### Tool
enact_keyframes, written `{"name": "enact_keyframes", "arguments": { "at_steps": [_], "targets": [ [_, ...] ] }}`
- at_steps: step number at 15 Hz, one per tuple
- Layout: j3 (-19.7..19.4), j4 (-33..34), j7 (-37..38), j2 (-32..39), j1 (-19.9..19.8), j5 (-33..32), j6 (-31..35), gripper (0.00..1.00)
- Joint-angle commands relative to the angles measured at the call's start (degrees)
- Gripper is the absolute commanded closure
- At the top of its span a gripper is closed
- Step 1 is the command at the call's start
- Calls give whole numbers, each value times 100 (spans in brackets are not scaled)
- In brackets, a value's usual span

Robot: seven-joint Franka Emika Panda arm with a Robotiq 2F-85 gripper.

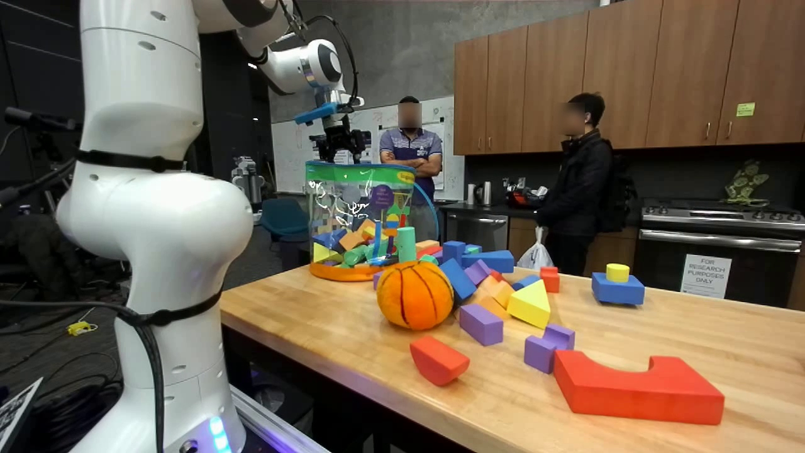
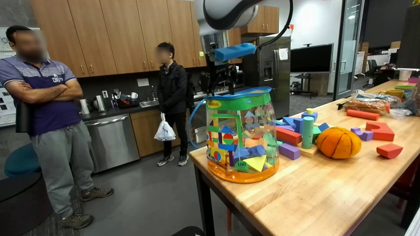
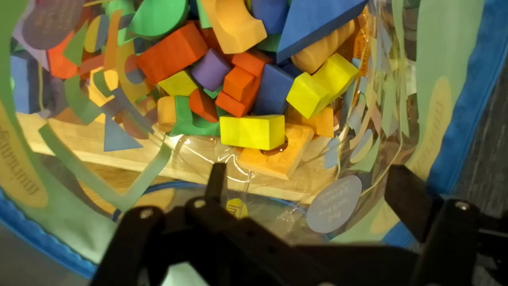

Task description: Shift one block from the bag to the table

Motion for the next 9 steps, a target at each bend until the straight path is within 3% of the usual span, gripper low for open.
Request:
{"name": "enact_keyframes", "arguments": {
  "at_steps": [1, 3, 4, 9],
  "targets": [
    [-100, -809, 260, -555, -116, 426, 612, 0],
    [-129, -1103, 322, -764, -164, 536, 876, 0],
    [-81, -603, 213, -327, -126, 366, 595, 0],
    [-50, -578, 197, -268, -107, 368, 569, 0]
  ]
}}
